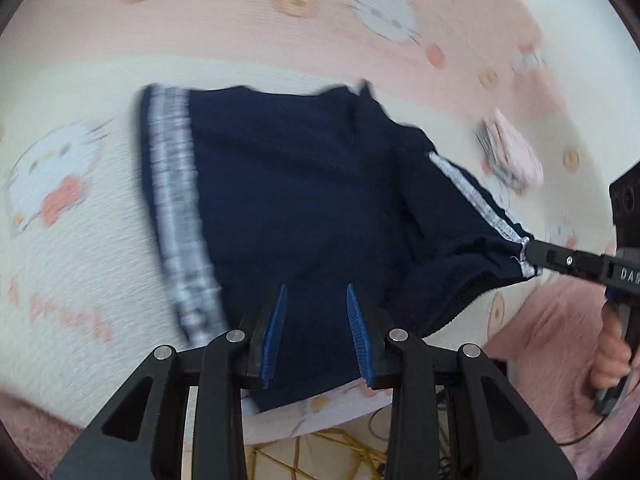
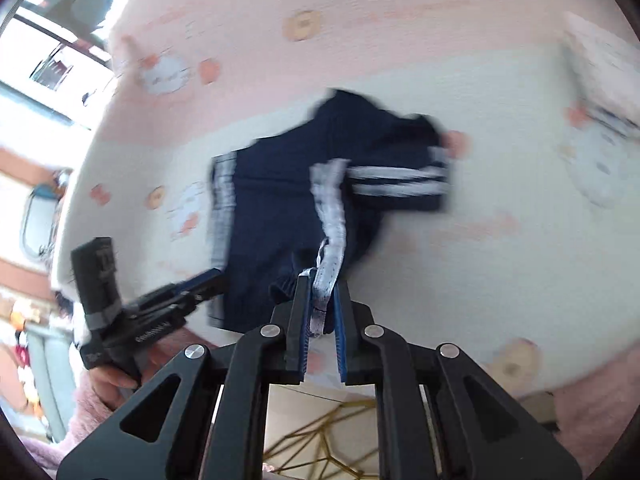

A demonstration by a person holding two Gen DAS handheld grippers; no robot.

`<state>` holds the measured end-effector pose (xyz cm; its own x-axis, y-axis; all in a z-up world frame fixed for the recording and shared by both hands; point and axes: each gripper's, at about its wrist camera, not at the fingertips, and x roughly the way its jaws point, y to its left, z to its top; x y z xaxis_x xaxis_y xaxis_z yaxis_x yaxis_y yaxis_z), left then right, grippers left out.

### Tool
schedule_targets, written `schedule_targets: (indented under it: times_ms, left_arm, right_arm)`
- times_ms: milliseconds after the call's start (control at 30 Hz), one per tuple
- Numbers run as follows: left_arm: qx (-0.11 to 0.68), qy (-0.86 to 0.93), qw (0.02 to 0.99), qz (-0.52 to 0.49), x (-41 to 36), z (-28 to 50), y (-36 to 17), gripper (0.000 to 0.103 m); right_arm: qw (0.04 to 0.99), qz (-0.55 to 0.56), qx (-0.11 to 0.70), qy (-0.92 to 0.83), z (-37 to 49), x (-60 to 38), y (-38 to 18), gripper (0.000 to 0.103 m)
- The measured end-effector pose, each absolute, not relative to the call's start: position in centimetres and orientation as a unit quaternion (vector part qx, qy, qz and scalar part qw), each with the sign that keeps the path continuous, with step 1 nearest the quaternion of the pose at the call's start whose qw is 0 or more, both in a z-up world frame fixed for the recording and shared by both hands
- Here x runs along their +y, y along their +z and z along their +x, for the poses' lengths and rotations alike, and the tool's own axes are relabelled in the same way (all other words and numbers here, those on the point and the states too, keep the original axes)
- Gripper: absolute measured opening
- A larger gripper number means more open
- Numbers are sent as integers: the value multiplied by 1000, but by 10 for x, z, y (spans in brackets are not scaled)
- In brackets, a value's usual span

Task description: Fold clothes

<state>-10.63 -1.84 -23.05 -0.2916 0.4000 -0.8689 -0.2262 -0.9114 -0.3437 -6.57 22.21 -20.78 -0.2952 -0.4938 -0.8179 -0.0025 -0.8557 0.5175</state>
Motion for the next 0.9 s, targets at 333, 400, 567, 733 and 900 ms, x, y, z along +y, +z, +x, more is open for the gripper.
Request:
schedule_targets:
  times_ms: [333,400,567,733,900]
  left_arm:
    - [77,776,267,-566,87,-87,-261,33]
    - [76,774,271,-567,80,-82,-260,33]
    - [-33,776,230,-586,20,-82,-249,34]
    - [-102,795,200,-563,-29,-87,-235,34]
    - [-87,787,235,-564,-15,-90,-236,34]
  right_arm:
    - [145,557,-266,-774,-49,261,-215,10]
    - [177,548,-260,-775,-62,240,-208,10]
    - [237,555,-207,-770,-104,181,-207,10]
    - [211,555,-199,-780,-92,174,-207,13]
    - [79,546,-154,-820,-51,230,-206,40]
